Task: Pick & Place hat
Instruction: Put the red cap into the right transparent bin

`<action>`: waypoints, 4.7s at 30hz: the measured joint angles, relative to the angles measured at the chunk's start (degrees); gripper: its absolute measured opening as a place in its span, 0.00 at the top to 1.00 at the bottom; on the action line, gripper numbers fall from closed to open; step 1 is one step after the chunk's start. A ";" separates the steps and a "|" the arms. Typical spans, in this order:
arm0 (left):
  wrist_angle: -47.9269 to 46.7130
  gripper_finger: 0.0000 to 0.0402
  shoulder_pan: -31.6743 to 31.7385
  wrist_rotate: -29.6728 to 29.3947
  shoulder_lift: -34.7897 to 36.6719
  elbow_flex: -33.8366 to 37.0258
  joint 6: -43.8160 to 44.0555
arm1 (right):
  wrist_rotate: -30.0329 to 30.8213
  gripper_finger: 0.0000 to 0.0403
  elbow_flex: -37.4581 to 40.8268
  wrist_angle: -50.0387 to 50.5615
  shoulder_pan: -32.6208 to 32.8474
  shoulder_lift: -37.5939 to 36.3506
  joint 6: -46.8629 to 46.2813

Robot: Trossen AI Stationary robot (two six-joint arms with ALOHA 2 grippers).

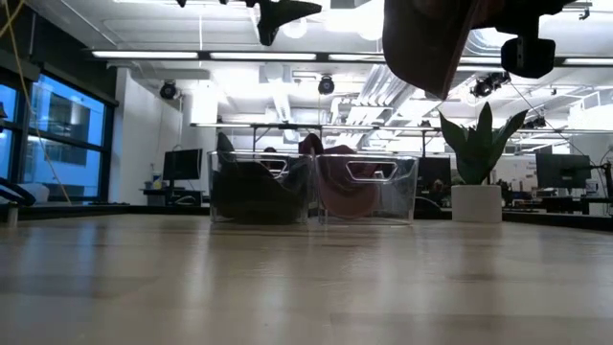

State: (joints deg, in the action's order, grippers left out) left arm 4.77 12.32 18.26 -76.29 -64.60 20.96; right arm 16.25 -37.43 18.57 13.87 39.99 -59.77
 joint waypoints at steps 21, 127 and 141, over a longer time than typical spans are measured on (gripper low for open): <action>6.39 0.34 -7.61 -9.09 -2.49 0.11 -19.31 | -0.33 1.00 0.00 1.99 -0.04 0.18 1.38; -21.91 1.00 -9.70 -27.01 -24.28 -33.56 -20.92 | -11.10 0.61 0.00 3.47 -2.62 -6.18 7.55; -21.68 1.00 -9.59 -29.53 -24.28 -35.09 -13.75 | -1.21 0.70 -22.45 20.92 -2.62 2.71 25.58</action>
State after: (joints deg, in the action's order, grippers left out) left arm -16.91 2.72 -11.27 -100.57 -99.69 7.21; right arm 15.04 -59.88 39.48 11.25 42.69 -34.19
